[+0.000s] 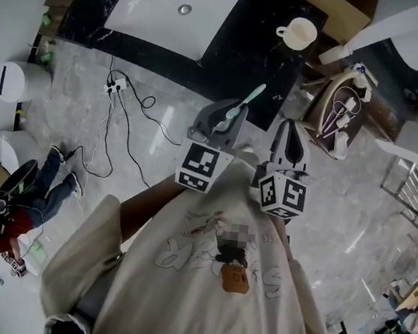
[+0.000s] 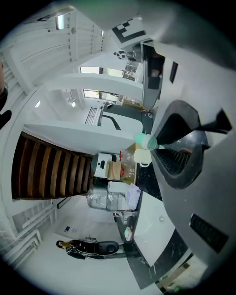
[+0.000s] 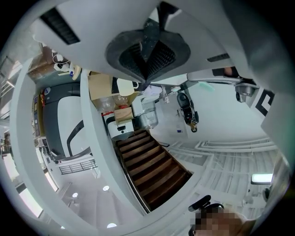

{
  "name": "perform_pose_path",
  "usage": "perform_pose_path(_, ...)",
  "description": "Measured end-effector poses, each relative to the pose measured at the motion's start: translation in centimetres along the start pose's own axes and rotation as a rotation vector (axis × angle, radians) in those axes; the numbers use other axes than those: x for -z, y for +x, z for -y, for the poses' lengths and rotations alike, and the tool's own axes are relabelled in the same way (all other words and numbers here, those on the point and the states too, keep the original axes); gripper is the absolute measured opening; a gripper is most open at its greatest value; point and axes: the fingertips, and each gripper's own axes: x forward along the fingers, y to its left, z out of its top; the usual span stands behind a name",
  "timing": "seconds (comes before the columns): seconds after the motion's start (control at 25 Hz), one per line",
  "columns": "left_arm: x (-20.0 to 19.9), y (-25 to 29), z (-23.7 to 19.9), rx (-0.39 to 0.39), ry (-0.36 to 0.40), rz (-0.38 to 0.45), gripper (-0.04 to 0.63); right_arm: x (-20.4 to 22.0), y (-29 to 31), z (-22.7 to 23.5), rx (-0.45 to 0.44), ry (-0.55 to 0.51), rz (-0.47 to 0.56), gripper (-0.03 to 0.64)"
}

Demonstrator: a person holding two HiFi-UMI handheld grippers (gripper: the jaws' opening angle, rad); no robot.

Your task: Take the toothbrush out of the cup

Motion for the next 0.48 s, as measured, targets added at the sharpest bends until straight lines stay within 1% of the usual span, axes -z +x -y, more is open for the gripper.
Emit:
perform_pose_path(0.16, 0.8, -1.6, 3.3, -0.014, -0.005, 0.001, 0.040, 0.3, -2.8, 0.9, -0.015, -0.001, 0.003, 0.014)
perform_pose_path(0.48, 2.1, -5.2, 7.4, -0.063, 0.012, -0.007, 0.040, 1.3, -7.6, 1.0, -0.074, -0.016, -0.012, 0.014)
